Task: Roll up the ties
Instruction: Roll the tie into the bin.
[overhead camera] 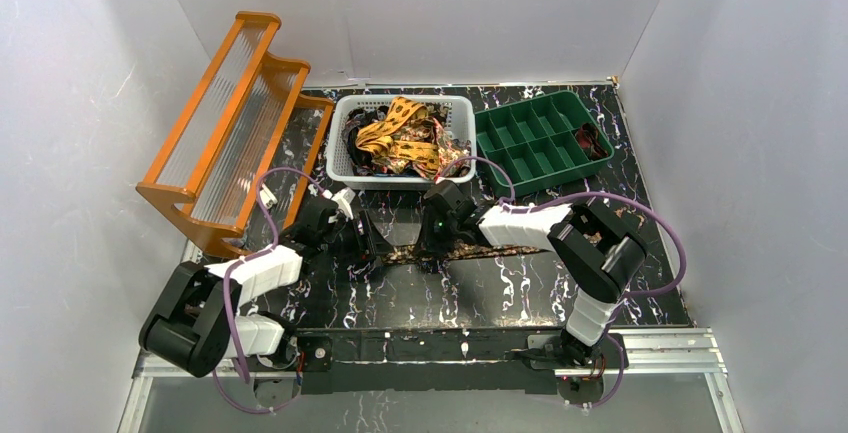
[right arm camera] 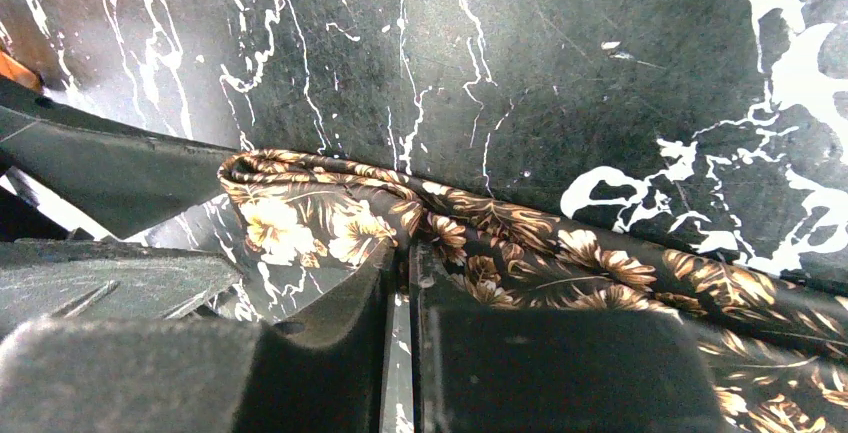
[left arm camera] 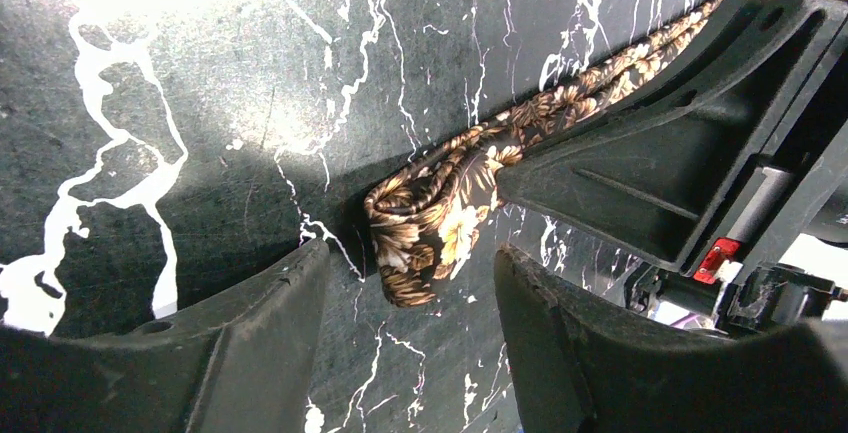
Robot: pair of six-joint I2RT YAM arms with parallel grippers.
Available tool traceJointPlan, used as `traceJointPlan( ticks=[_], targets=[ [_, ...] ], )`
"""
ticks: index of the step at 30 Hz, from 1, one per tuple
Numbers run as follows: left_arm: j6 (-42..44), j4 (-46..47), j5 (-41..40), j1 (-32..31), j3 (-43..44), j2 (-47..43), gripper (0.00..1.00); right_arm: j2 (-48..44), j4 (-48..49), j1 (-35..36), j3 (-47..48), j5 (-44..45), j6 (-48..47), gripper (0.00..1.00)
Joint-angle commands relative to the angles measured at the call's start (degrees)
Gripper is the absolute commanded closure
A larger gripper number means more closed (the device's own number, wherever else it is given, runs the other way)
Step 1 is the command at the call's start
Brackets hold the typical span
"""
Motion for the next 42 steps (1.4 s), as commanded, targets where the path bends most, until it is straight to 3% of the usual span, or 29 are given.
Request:
traceJointPlan(
  ticks=[1, 12, 21, 28, 35, 40, 42],
  targets=[
    [-1.2, 1.5, 0.5, 0.2, -2.6, 1.5, 0.41, 0.7, -0.2, -0.3, -1.2, 0.4, 1.2, 0.83],
    [-5.0, 2.8, -2.3, 0.2, -7.1, 1.3, 0.52, 2.7, -1.9, -0.3, -0.5, -0.5, 1.2, 0.84],
    [-12.5, 15.8, -1.3, 0.1, -12.8, 4.9, 0.61, 3.4, -1.2, -0.3, -0.8, -1.4, 1.5, 0.84],
    [-14.5, 18.3, -3.4, 0.2, -14.4, 6.3, 0.63, 3.3, -1.2, -0.3, -1.1, -1.6, 1.5, 0.84],
    [-14.4, 17.7, -5.3, 0.2, -14.2, 5.5, 0.8, 3.1, -0.3, -0.3, -1.2, -2.8, 0.9, 0.82],
    [-11.7, 14.5, -5.1, 0.1, -11.2, 4.7, 1.0, 1.6, -0.1, -0.2, -0.5, -3.3, -0.7, 0.78],
    [-10.0, 10.2, -5.8, 0.1, -9.8, 2.7, 1.0, 0.4, -0.1, -0.2, 0.4, -4.3, -1.9, 0.73]
  ],
)
